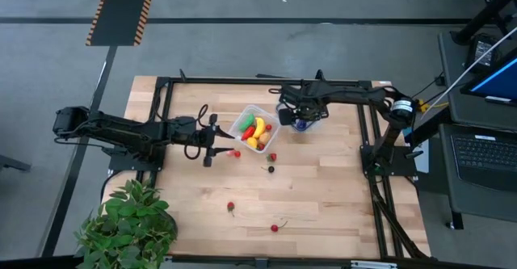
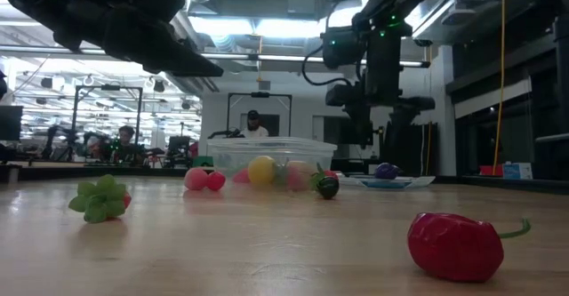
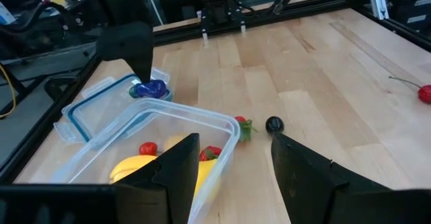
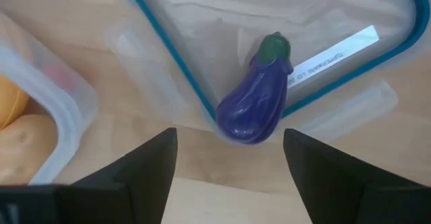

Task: Pick and placing Produce into tupperware
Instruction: Put the purple eggplant into the transparent container

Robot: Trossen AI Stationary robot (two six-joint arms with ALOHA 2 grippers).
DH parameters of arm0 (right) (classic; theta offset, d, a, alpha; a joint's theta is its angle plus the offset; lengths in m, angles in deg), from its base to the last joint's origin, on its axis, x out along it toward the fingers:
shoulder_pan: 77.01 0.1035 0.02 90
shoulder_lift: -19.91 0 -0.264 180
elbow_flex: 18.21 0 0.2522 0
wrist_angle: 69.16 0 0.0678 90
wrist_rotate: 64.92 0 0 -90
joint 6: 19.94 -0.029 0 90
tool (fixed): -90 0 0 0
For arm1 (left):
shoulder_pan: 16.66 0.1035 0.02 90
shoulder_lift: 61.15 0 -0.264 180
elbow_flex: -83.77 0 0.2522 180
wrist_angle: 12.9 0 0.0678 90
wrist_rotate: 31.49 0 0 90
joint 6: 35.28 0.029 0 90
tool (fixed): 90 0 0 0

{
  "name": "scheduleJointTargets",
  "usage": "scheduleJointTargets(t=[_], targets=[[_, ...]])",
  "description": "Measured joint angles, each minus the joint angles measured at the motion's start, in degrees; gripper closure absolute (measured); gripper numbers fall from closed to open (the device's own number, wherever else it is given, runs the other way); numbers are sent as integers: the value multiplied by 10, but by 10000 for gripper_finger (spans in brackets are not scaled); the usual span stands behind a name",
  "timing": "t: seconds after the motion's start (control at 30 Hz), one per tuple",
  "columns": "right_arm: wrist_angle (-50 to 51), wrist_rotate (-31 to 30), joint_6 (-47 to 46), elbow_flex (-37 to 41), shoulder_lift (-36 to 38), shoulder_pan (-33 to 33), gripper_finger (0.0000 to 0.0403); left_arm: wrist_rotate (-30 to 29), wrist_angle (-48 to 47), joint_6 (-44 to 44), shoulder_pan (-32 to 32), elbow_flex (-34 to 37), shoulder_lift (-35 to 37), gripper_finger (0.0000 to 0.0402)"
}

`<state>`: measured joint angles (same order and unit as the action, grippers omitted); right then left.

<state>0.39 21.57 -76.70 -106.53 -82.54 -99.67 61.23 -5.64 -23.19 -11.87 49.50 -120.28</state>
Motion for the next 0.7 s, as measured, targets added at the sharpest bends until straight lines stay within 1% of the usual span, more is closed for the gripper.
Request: scheduleJointTargets(t=[0.33,0.47,0.57,0.7], targets=[[7,4,-1,1,-2,-9,131,0,-26,-11,0,0,0,223],[8,4,-11,20,-2,-13,131,0,-25,-13,0,0,0,223],[-29,12,-13,50,-2,-14,131,0,-25,-14,0,0,0,223],[-71,18,-11,69,-2,-16,131,0,-25,-14,0,0,0,223]])
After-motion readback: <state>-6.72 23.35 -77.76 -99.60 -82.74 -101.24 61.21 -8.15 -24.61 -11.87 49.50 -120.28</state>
